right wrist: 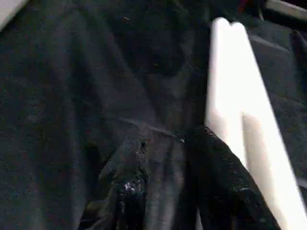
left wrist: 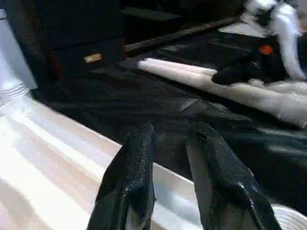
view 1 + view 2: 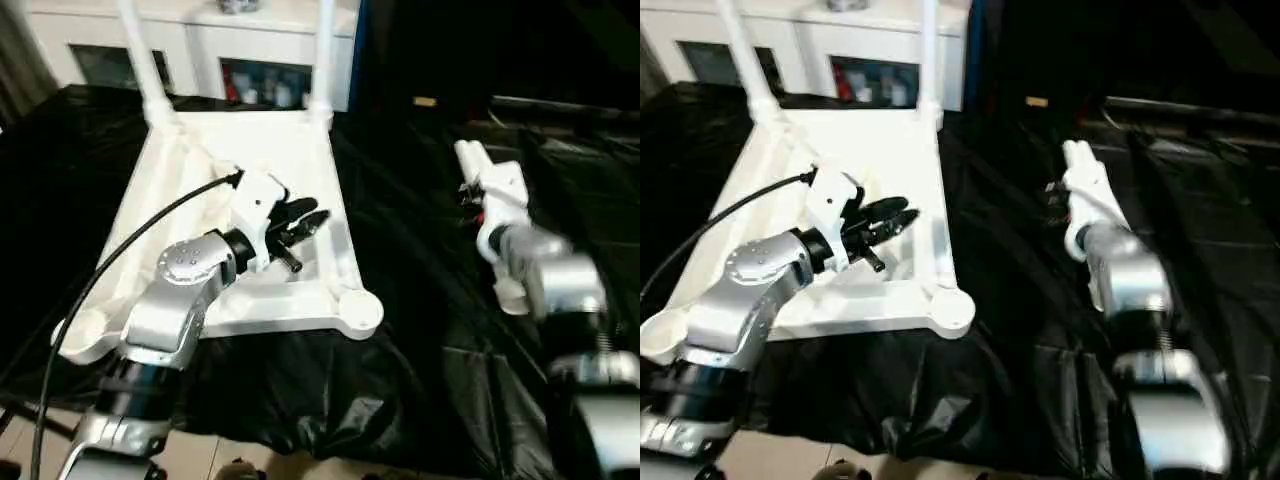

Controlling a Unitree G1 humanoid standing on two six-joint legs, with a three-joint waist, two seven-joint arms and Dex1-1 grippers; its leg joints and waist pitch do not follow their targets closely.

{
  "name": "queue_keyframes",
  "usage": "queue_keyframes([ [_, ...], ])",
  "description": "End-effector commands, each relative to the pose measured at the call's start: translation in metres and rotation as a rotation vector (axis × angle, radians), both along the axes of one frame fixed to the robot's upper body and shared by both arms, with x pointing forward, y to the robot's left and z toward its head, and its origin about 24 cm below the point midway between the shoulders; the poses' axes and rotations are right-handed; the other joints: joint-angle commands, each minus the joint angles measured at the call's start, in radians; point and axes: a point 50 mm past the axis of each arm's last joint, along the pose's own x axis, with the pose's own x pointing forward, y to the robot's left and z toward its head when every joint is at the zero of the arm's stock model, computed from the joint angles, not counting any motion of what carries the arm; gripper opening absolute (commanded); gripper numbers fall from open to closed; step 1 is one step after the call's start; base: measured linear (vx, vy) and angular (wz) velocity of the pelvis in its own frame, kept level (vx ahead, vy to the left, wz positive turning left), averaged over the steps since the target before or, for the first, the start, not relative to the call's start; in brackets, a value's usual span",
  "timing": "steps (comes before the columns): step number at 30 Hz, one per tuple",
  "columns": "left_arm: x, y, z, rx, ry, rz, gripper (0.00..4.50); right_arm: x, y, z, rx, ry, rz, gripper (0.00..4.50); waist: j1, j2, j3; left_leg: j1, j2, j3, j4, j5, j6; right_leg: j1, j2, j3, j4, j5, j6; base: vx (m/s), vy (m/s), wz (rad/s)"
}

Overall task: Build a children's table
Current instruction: Pick table leg

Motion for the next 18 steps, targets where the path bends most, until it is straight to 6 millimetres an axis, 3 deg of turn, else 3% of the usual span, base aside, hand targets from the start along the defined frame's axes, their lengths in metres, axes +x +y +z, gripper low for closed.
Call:
queue_keyframes([
  [1, -0.007, -0.001, -0.006, 0.033, 0.031, -0.042, 1.67, 0.002, -0.012, 0.004, -0.011, 0.029, -0.05, 1.7, 0.0, -0.013, -0.084, -0.006, 0.005, 0.006, -0.054, -0.058, 0.024, 0.07, -0.05, 0.045, -0.057, -0.067, -0.191, 0.0, 0.0, 0.0],
  [3, -0.011, -0.001, -0.008, 0.051, 0.041, -0.058, 1.7, 0.003, -0.016, 0.004, -0.021, 0.039, -0.066, 1.76, 0.0, -0.021, -0.083, -0.006, 0.005, 0.01, -0.052, -0.057, 0.032, 0.069, -0.049, 0.046, -0.059, -0.069, -0.19, 0.0, 0.0, 0.0],
  [4, -0.011, -0.001, -0.008, 0.052, 0.042, -0.059, 1.93, 0.003, -0.017, 0.004, -0.022, 0.04, -0.068, 1.99, 0.001, -0.017, -0.082, -0.004, 0.005, 0.009, -0.052, -0.058, 0.032, 0.067, -0.05, 0.045, -0.06, -0.078, -0.191, 0.0, 0.0, 0.0],
  [6, -0.016, -0.001, -0.01, 0.064, 0.058, -0.084, 2.08, 0.003, -0.024, 0.002, -0.025, 0.075, -0.097, 2.15, -0.002, -0.029, -0.082, -0.004, 0.007, 0.009, -0.053, -0.073, 0.028, 0.068, -0.051, 0.044, -0.059, -0.1, -0.191, 0.0, 0.0, 0.0],
  [9, -0.02, 0.0, -0.01, 0.075, 0.068, -0.098, 2.26, 0.004, -0.027, 0.001, -0.025, 0.095, -0.11, 2.43, -0.002, -0.025, -0.077, -0.002, 0.008, 0.01, -0.053, -0.098, 0.022, 0.062, -0.05, 0.044, -0.066, -0.146, -0.182, 0.0, 0.0, 0.0],
  [13, -0.026, 0.0, -0.011, 0.112, 0.078, -0.117, 2.5, 0.005, -0.031, -0.003, -0.024, 0.136, -0.12, 2.71, -0.003, -0.032, -0.078, -0.004, 0.007, 0.01, -0.053, -0.099, 0.018, 0.064, -0.052, 0.043, -0.063, -0.149, -0.178, 0.0, 0.0, 0.0],
  [18, -0.03, 0.001, -0.013, 0.142, 0.094, -0.135, 2.67, 0.005, -0.033, -0.007, -0.055, 0.168, -0.106, 3.15, -0.001, -0.026, -0.081, -0.007, 0.007, 0.009, -0.05, -0.076, 0.019, 0.065, -0.051, 0.042, -0.057, -0.117, -0.186, 0.0, 0.0, 0.0],
])
